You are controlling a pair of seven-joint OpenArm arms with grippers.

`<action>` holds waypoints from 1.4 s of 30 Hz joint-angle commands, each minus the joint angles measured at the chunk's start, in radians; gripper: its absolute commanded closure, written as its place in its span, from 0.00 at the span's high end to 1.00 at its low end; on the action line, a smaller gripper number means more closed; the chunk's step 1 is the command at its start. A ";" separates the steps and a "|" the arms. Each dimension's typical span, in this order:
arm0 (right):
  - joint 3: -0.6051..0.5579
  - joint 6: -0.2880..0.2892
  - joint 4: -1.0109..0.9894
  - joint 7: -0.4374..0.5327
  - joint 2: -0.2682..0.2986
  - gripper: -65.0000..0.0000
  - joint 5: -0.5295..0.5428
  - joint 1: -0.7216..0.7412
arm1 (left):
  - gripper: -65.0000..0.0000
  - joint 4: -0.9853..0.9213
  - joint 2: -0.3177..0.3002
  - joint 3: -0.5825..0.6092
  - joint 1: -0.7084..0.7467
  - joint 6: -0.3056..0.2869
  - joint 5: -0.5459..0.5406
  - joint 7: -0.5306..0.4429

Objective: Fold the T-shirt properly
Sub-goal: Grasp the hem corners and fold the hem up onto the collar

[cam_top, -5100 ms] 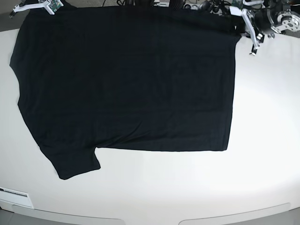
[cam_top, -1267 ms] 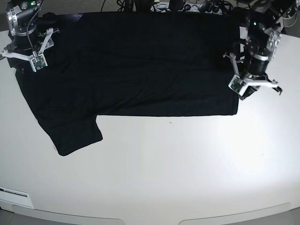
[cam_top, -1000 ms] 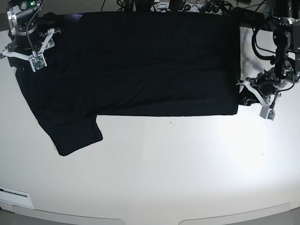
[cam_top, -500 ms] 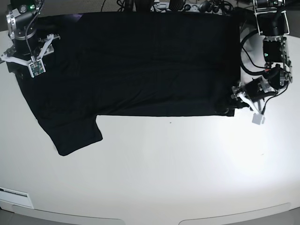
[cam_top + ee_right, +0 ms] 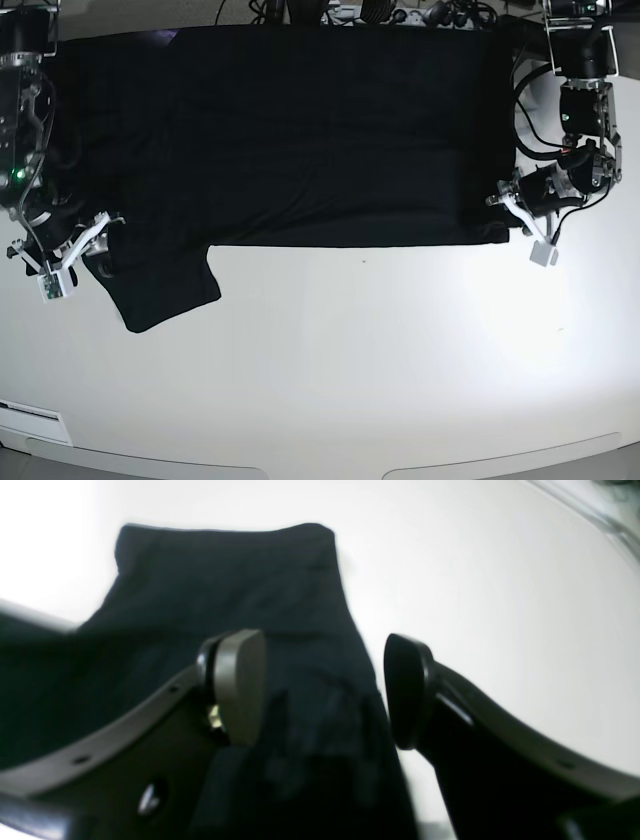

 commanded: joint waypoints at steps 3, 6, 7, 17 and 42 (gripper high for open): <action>0.009 0.085 -0.247 -0.028 -0.008 0.60 0.103 0.206 | 0.00 -0.003 -0.015 0.000 0.006 0.027 0.064 0.037; 0.008 0.167 -0.521 -0.063 -0.016 0.60 0.198 0.367 | 0.00 -0.003 -0.015 0.000 0.006 0.021 0.064 0.039; 0.008 0.190 -0.611 -0.064 -0.015 0.60 0.220 0.414 | 0.00 -0.003 -0.015 0.000 0.006 0.021 0.064 0.039; 0.008 0.302 -1.055 -0.063 -0.058 0.60 0.267 0.612 | 0.00 -0.003 -0.014 0.000 0.006 0.021 0.049 0.038; -0.061 0.395 -0.464 -0.567 0.054 0.00 0.790 0.397 | 0.00 -0.002 -0.023 0.000 -0.206 -0.192 -0.058 0.087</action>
